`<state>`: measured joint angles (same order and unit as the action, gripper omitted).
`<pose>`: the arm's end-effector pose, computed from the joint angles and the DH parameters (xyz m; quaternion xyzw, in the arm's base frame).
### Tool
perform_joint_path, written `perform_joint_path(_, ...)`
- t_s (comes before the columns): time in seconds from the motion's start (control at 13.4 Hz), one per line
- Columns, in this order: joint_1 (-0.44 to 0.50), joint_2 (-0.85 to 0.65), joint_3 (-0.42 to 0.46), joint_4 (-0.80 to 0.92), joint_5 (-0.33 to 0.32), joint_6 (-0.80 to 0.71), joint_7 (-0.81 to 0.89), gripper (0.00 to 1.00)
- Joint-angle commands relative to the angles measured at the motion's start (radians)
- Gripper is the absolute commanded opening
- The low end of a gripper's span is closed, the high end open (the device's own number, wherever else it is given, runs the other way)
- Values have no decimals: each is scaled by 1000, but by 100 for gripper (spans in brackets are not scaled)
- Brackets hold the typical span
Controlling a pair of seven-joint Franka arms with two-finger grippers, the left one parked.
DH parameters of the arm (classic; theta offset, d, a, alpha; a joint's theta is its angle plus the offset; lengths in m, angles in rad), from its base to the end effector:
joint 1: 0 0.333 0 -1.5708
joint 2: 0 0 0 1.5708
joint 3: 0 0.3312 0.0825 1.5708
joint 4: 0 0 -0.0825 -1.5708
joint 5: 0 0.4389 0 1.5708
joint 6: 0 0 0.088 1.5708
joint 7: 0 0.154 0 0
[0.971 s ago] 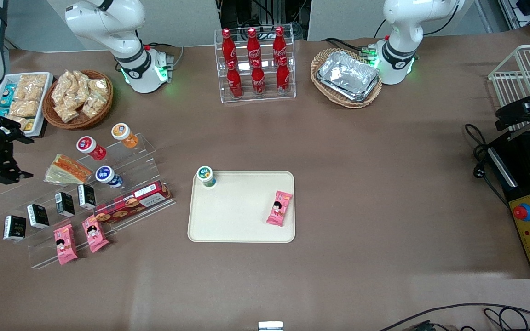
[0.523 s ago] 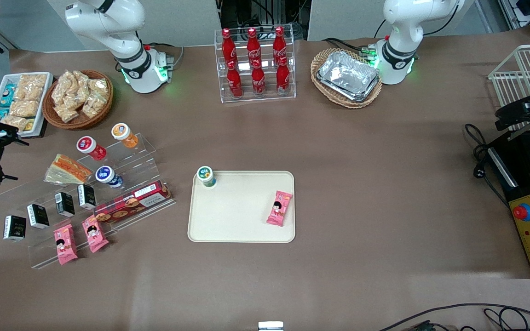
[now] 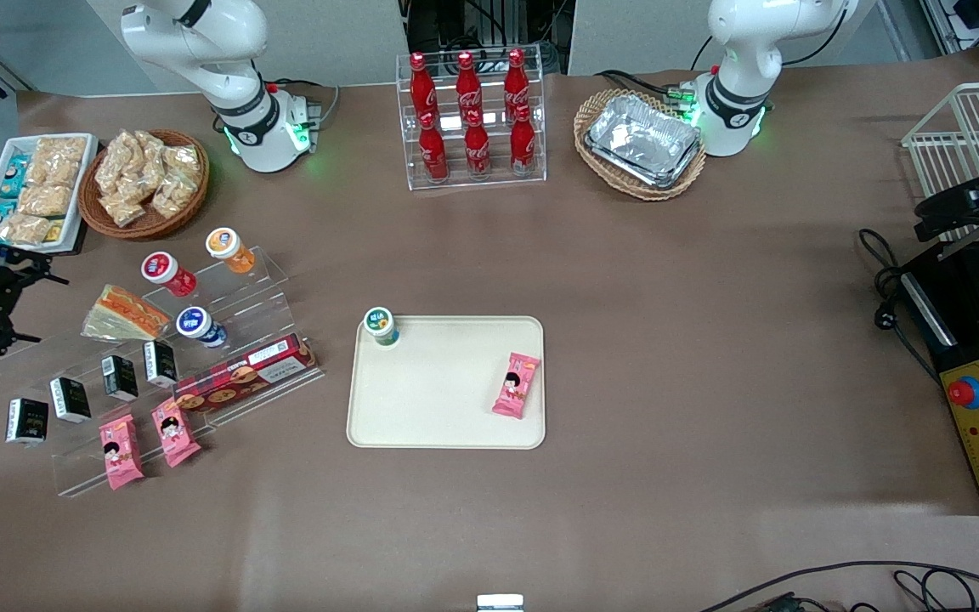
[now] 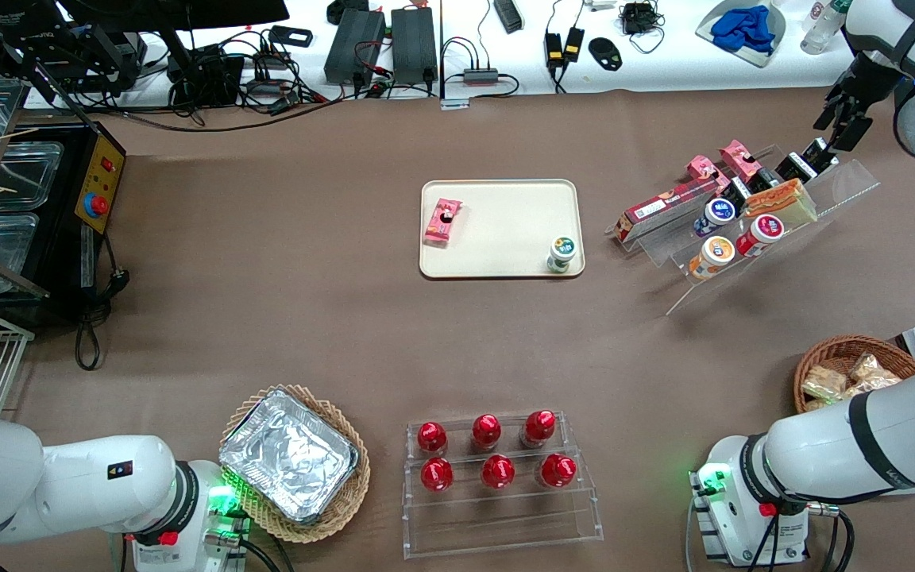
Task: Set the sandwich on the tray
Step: 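Move the open right gripper down over the wrapped sandwich on the rack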
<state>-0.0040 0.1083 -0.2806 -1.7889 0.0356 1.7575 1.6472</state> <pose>0.6026 -0.1673 0.4285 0.5635 -0.8233 -0.0539 0.0408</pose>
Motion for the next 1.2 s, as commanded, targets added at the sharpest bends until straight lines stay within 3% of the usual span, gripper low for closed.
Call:
perform_joint_path(0.0, -14, -56, 4, -113, 37, 68, 19, 100)
perform_joint_path(0.75, -19, -186, 6, -391, 30, 281, 2, 99)
perform_joint_path(1.12, -10, -190, 8, -420, 17, 350, -35, 96)
